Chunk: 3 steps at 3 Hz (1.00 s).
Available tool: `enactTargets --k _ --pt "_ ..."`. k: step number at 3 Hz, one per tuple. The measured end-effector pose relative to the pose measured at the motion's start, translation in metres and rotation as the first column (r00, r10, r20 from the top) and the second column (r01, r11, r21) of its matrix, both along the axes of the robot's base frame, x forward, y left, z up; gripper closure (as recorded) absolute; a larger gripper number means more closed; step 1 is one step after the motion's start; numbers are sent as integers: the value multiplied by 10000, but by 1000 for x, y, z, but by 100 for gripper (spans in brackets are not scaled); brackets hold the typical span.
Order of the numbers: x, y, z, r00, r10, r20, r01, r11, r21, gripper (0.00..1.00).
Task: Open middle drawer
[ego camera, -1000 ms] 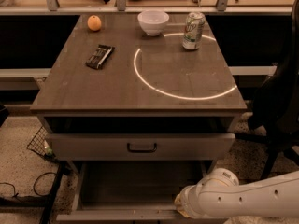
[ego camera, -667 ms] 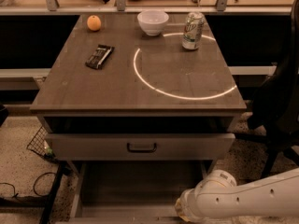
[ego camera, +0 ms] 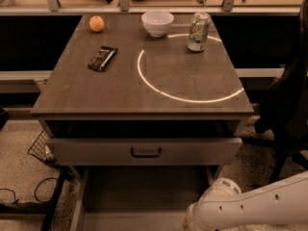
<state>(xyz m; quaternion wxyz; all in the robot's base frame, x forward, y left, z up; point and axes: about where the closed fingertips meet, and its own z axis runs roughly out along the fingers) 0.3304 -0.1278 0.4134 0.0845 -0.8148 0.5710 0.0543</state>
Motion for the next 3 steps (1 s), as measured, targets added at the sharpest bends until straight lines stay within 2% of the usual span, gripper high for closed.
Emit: enactTargets --k 1,3 --pt "0 0 2 10000 0 0 0 10000 0 84" --pt "-1 0 1 10000 13 -26 -13 10000 -1 37"
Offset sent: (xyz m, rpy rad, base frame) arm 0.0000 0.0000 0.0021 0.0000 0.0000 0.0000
